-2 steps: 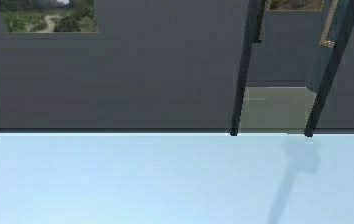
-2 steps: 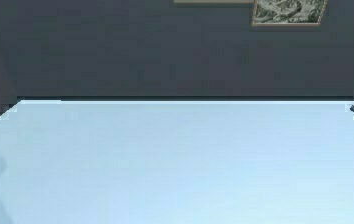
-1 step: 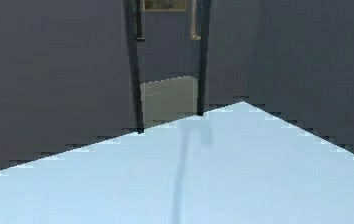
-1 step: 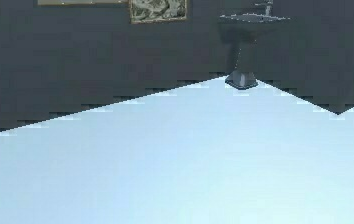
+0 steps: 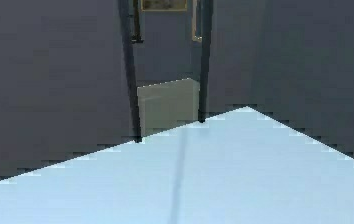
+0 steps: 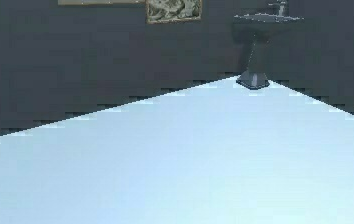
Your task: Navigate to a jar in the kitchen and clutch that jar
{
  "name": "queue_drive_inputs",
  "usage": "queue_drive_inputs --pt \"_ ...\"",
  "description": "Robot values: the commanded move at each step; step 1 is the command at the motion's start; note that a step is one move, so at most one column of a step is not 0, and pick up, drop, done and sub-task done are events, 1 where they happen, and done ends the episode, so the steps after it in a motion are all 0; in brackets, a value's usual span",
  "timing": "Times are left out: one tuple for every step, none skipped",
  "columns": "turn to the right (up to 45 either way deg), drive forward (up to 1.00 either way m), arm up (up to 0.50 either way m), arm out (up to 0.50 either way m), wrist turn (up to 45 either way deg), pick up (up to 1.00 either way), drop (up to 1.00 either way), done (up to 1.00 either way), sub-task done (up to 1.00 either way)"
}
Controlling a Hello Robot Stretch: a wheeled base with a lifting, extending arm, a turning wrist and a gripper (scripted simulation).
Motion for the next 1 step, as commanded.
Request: queue_drive_inputs --pt "0.0 1.00 0.00 0.00 0.0 0.00 0.00 0.00 0.00"
